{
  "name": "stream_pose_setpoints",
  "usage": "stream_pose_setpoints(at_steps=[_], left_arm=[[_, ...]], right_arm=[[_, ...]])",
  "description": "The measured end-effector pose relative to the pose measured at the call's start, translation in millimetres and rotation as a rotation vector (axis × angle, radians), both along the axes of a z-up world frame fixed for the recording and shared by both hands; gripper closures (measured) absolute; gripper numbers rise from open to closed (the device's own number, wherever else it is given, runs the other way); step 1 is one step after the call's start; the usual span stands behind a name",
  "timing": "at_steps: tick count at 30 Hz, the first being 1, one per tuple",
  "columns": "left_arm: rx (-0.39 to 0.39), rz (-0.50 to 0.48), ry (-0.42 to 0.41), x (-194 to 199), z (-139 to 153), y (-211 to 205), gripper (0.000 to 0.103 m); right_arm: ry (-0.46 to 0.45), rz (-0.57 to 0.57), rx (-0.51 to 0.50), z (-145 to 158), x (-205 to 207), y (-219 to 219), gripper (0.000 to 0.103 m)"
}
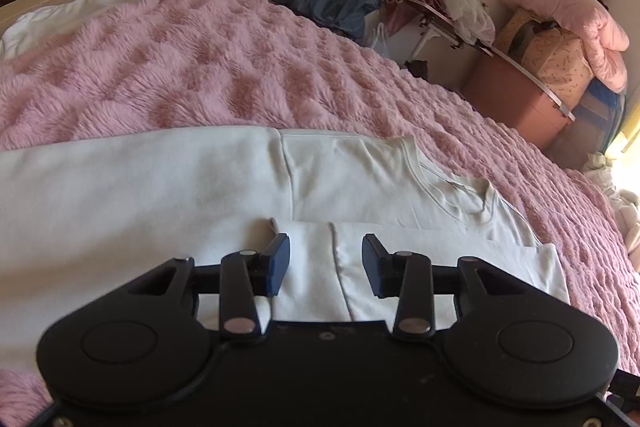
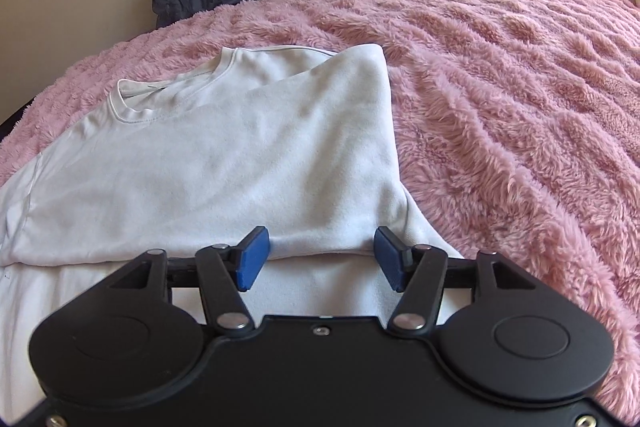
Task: Fold small clothes
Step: 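Move the left tool to the other sleeve cuff and grasp it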
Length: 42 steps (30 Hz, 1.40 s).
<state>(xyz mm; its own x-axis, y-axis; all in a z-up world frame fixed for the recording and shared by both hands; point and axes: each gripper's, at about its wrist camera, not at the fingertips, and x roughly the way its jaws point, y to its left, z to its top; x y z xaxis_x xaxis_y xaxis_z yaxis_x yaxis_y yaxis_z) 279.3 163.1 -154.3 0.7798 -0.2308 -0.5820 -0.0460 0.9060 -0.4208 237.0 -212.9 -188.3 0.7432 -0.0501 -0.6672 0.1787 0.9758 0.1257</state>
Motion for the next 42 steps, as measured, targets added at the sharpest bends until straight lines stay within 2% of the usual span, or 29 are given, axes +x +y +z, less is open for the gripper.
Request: stream_pose_setpoints(at_steps=[5,8,11,16,20,23,27,30,35,39,42], left_arm=[[0.035,-0.031,0.108,5,-31,-15,0.061],[0.024,-0.032,0.109,5,-41,-14,0.06],[-0.006,-0.015,0.117,2,-30,-8,0.06],[-0.063,0.073,0.044,-41,12,24,0.058],[-0.081,0.222,-0.02,-105,39,73,0.052],[-0.073,0.359,-0.045,-150,45,113,0.051],[-0.113,0.585,-0.048,-214,33,176,0.051],[-0.187,0.71,-0.018,-245,12,215,0.052],[-0.265,0.817,0.015,-268,-25,253,0.054],[-0.317,0.858,0.023,-268,-44,267,0.057],[-0.32,0.871,0.028,-256,-51,271,0.057]], right_arm=[[-0.015,0.004,-0.002,14,-5,12,0.043],[-0.047,0.049,-0.027,31,-9,27,0.043],[-0.063,0.105,-0.044,45,-12,45,0.043],[-0.094,0.191,-0.022,65,-14,82,0.043],[-0.132,0.28,0.023,79,-15,125,0.04],[-0.151,0.362,0.027,84,-15,162,0.039],[-0.142,0.456,0.023,78,-14,207,0.039],[-0.122,0.505,0.01,71,-14,232,0.039],[-0.089,0.553,-0.005,59,-16,261,0.039],[-0.07,0.57,-0.026,53,-15,275,0.039],[-0.06,0.576,-0.038,50,-13,282,0.039]])
